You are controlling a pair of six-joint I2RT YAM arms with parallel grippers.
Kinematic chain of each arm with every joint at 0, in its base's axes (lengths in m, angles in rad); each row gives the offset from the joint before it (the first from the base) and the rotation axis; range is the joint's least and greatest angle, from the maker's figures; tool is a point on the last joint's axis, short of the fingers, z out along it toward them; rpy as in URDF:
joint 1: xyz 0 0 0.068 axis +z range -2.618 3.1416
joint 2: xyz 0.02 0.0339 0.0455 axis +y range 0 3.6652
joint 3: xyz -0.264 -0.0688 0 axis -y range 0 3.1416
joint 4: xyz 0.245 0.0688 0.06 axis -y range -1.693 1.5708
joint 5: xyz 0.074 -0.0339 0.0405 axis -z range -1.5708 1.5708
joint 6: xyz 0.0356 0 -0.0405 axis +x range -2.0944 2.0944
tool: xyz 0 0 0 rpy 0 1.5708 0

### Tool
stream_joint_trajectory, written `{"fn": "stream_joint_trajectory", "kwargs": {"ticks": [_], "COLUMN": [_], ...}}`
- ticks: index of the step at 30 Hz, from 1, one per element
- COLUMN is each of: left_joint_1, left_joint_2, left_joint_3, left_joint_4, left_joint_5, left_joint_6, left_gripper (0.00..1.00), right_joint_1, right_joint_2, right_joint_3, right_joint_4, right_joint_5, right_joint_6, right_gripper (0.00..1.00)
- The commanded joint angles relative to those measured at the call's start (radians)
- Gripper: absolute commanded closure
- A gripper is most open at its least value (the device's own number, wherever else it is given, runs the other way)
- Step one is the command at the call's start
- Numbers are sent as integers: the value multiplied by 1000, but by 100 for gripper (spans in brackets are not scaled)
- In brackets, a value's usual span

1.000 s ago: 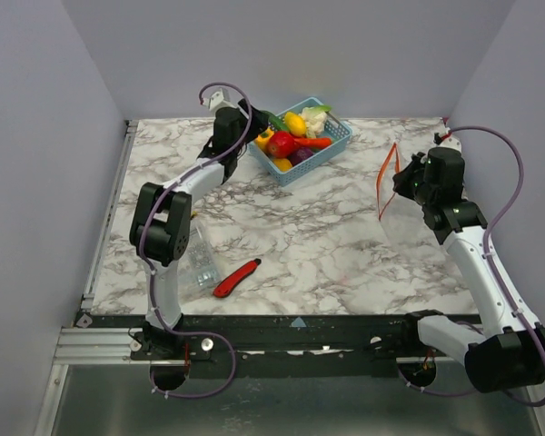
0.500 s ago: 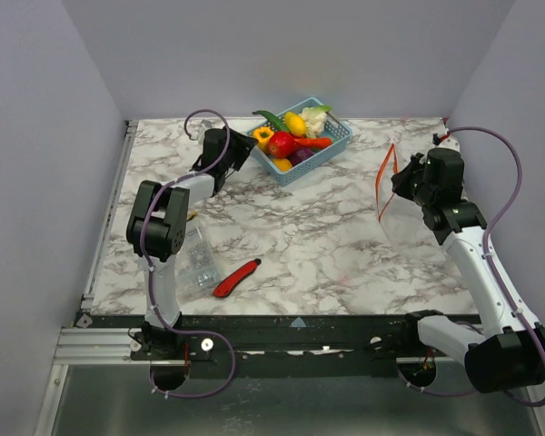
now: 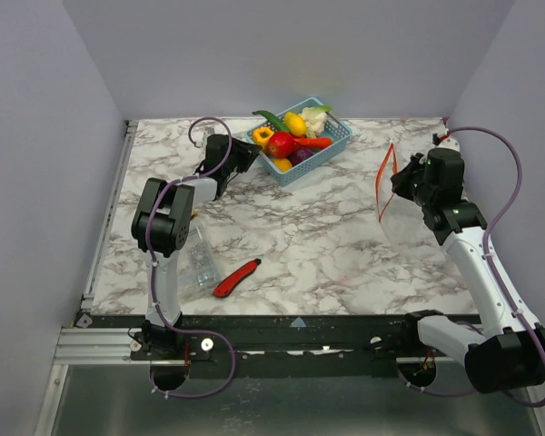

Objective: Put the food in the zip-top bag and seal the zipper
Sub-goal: Move the bin to the center of the board.

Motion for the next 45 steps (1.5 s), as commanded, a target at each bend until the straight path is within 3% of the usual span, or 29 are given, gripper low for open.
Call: {"fn": "stream_joint_trajectory", "kwargs": {"ticks": [1,7,15,22,32,35,39,42,45], "left_joint_1": [-7,-12,-12,-17,-79,-87,-81,-72,-50], "left_joint_2": [7,26,7,-53,-258,-313,-411,-484,-542], "left_joint_3": [-26,-34,-80,-211,-501,-555,-574,-546,-530], "left_joint_4": [39,28,56,105,129,110,27,-81,-77], "left_joint_5": [21,22,16,20,-9,-16,-29,-84,-135], "left_joint_6": [-25,-30,-12,-30,-18,-5,81,197,265], "left_gripper": [63,63,86,91,93,86,60,47,37], "right_joint_1": [-1,-1,-1,-1,0,-1,-1,-1,0], "right_joint_2": [-24,-34,-33,-27,-35,-31,-30,-33,-35], "right_joint_3": [-17,-20,-23,-28,-40,-41,-42,-43,-49], "right_joint_4": [23,23,29,36,47,50,49,48,51], "right_joint_5": [-20,-21,-23,-37,-48,-54,-62,-60,-60], "right_joint_6": [6,5,9,11,11,12,13,12,11], "right_gripper": [100,100,100,100,100,100,100,100,100]}}
